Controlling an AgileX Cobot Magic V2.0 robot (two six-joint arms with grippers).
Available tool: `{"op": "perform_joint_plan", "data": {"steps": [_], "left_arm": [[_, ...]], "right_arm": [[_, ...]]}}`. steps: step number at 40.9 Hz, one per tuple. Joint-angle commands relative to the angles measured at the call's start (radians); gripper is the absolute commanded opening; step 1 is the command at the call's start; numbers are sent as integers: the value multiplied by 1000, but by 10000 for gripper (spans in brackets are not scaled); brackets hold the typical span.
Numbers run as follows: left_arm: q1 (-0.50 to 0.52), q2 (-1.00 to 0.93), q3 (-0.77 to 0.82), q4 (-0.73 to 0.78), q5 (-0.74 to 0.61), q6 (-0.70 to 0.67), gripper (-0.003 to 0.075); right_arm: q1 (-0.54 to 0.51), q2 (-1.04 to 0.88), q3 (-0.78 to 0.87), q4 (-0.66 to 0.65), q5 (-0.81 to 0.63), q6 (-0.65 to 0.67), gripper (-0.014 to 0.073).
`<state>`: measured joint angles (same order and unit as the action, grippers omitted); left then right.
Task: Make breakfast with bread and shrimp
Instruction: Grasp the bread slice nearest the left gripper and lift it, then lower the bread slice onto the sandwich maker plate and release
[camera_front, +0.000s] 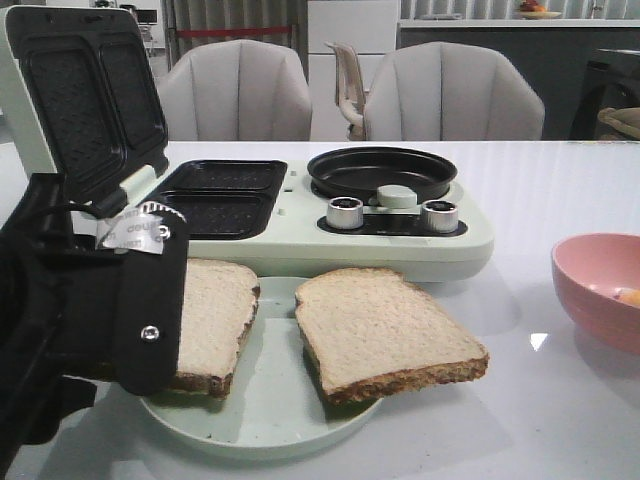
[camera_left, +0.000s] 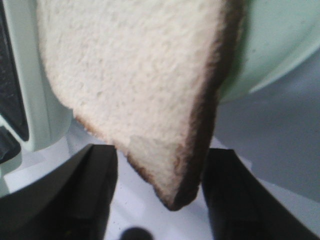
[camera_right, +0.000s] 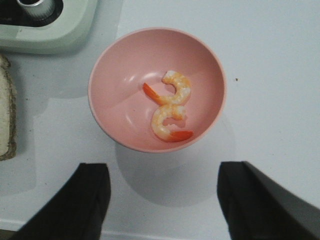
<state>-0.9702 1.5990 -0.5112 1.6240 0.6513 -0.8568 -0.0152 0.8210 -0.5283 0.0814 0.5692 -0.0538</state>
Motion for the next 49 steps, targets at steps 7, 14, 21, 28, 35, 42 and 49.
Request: {"op": "perform_joint_plan", "data": {"steps": [7,14,21,28,35,42,49], "left_arm": [[-6,-24,-21,25,53,-19,184],[-39,-31,-21,6,93,-19,102],[-116,-80,-21,-47,205,-19,100],[-183,-160,-21,-42,346,-17,100],[-199,-255,-21,24,462,-17,100],[-174,-284,-21,162,458,-17,100],[-78,-283,-48,236,379,-19,100]], "right_arm": [[-5,-2,-34,-7,-60,1,559],[-5,-2,-34,-7,-60,1,559],[-5,-2,-34,-7,-60,1,559],[-5,-2,-34,-7,-60,1,559],[-5,-2,-34,-7,-60,1,559],[-5,-2,-34,-7,-60,1,559],[-5,-2,-34,-7,-60,1,559]]}}
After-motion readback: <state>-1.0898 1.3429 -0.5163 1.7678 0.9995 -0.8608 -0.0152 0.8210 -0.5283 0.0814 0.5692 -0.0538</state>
